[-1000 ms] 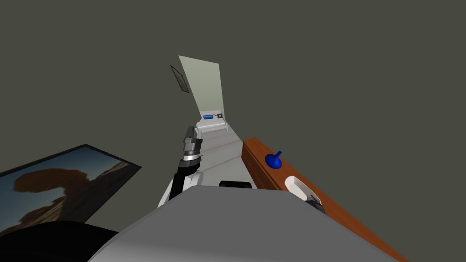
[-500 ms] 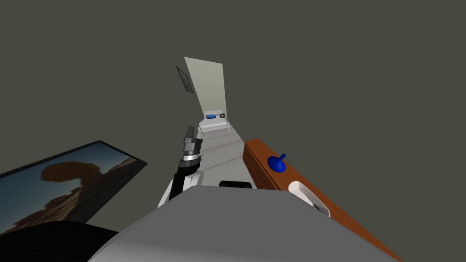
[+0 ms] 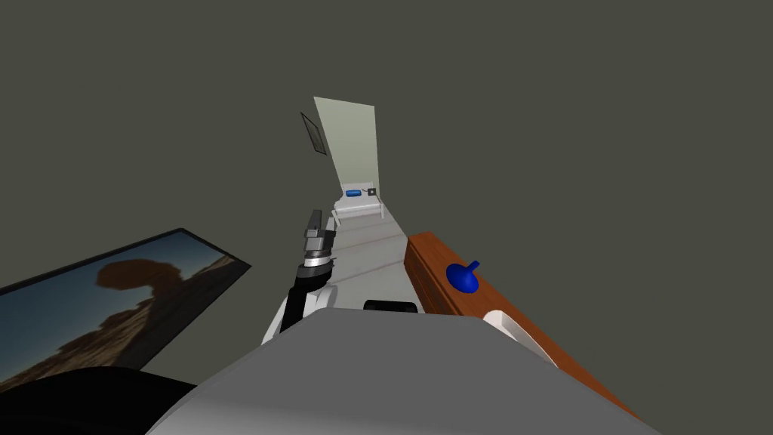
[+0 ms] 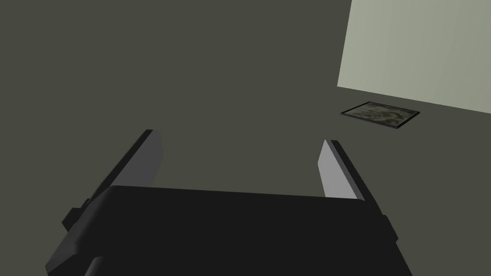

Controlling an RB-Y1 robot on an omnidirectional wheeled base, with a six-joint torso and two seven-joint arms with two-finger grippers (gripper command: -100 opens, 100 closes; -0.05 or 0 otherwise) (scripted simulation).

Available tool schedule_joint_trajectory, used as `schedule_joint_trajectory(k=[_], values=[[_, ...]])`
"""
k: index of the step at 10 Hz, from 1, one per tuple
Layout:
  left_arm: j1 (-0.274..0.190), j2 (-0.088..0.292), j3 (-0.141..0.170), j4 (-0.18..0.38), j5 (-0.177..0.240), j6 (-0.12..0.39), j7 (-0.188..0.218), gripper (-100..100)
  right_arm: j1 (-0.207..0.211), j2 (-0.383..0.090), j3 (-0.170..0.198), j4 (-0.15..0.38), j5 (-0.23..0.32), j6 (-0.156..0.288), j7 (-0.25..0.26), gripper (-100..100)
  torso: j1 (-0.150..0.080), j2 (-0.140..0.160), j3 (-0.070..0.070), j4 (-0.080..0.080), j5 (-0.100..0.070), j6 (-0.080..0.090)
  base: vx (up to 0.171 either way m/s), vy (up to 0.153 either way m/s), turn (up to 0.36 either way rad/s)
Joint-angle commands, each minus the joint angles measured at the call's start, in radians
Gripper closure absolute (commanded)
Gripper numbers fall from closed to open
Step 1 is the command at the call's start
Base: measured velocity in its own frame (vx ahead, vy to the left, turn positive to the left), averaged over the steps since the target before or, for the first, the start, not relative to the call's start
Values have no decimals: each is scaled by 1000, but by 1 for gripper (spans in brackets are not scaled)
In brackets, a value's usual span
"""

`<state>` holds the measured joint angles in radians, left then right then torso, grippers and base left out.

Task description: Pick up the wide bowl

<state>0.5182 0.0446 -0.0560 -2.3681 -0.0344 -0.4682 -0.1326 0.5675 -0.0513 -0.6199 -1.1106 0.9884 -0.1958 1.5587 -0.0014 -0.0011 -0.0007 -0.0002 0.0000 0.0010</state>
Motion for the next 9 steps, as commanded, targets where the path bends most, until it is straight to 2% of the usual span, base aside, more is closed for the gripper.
schedule_joint_trajectory(k=[1,2,6,7,8,9], values=[[0,0,0,0,0,0,0,0,0,0,0,0,0,0,0,0,0,0,0,0,0,0,3,-5,-1],[0,0,0,0,0,0,0,0,-33,14,-3,9,9,14,21,-100,1,1,0,0,0,0,-17,-42,-91],[0,0,0,0,0,0,0,0,-110,49,-8,29,31,48,71,-100,-3,3,2,1,-1,0,-36,-75,-62],[0,0,0,0,0,0,0,0,-94,52,-14,22,28,36,69,-100,-3,3,2,1,-1,0,-14,-36,-10],[0,0,0,0,0,0,0,0,-96,53,-14,22,29,37,72,100,-1,3,2,1,0,0,-3,-7,4],[0,0,0,0,0,0,0,0,-95,53,-14,22,29,37,72,100,1,2,1,0,0,0,0,0,0]])
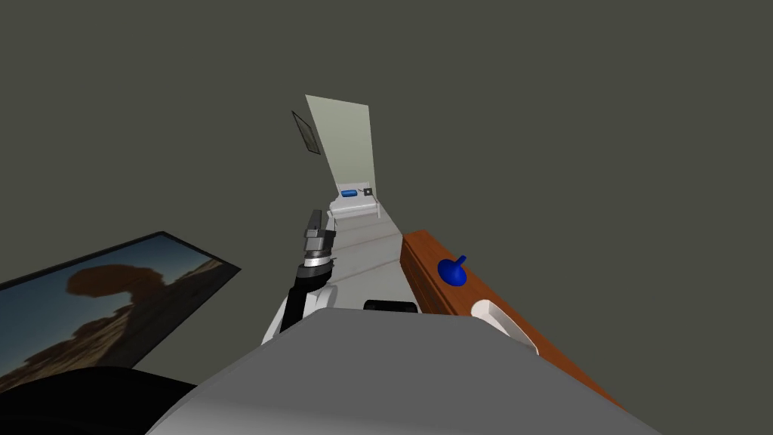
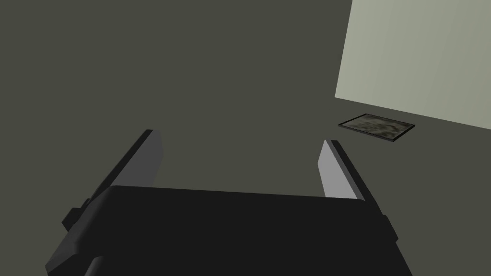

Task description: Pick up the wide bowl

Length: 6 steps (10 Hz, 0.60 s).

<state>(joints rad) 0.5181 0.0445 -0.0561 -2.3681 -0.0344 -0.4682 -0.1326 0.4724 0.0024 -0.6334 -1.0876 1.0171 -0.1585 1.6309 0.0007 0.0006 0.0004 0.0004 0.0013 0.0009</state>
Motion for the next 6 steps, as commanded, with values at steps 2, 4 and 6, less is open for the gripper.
schedule_joint_trajectory(k=[2,4,6], values=[[0,0,0,0,0,0,0,0,0,-1,-1,-1,0,0,0,100,0,0,0,0,-1,0,0,0,0],[0,0,0,0,0,0,0,0,0,-1,0,0,0,0,0,0,1,0,0,0,0,0,0,0,0],[0,0,0,0,0,0,0,0,51,-34,10,-11,-16,-18,-44,100,4,-1,-1,0,1,0,27,76,113]])
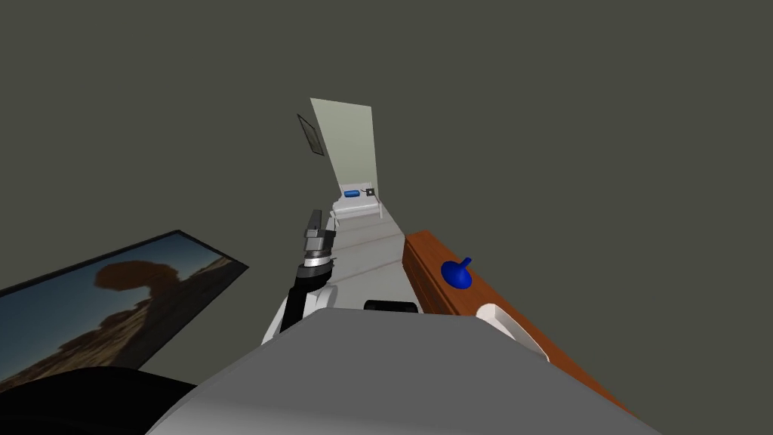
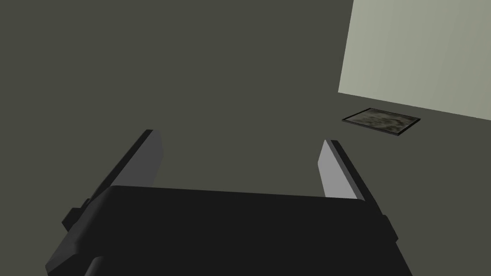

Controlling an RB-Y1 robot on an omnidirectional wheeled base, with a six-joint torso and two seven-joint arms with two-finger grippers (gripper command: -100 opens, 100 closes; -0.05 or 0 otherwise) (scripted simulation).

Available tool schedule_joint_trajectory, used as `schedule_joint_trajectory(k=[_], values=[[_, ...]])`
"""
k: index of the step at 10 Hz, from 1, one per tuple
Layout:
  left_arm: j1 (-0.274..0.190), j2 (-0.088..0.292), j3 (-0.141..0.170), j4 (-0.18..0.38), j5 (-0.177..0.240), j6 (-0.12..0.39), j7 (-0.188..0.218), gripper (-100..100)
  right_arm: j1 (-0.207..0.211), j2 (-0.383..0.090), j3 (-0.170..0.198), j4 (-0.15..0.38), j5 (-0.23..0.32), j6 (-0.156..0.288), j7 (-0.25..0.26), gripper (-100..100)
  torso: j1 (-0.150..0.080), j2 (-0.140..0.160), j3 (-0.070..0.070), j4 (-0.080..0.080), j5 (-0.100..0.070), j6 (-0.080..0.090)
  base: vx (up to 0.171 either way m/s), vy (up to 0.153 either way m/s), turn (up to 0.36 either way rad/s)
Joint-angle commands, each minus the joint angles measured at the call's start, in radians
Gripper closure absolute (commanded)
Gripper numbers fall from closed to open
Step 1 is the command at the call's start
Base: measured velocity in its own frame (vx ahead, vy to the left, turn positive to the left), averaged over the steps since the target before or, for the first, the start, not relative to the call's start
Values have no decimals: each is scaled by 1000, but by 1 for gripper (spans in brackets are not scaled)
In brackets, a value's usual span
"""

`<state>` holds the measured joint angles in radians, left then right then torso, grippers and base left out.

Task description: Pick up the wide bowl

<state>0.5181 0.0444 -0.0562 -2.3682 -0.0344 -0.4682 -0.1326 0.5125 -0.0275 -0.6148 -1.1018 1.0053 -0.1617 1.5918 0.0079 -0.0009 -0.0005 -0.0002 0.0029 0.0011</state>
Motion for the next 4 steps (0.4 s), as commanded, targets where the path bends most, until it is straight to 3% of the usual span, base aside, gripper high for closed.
schedule_joint_trajectory(k=[1,2,3,4], values=[[0,0,0,0,0,0,0,0,33,-14,-7,-3,-11,-25,-19,100,0,0,0,0,0,0,44,93,49],[0,0,0,0,0,0,0,0,55,-24,-5,-9,-17,-35,-33,100,1,-1,0,0,0,0,51,92,61],[0,0,0,0,0,0,0,0,42,-15,-3,-9,-12,-23,-24,100,1,-1,0,0,1,0,20,40,-4],[0,0,0,0,0,0,0,0,46,-15,-5,-9,-13,-27,-26,0,-1,0,0,0,0,0,3,9,-2]])
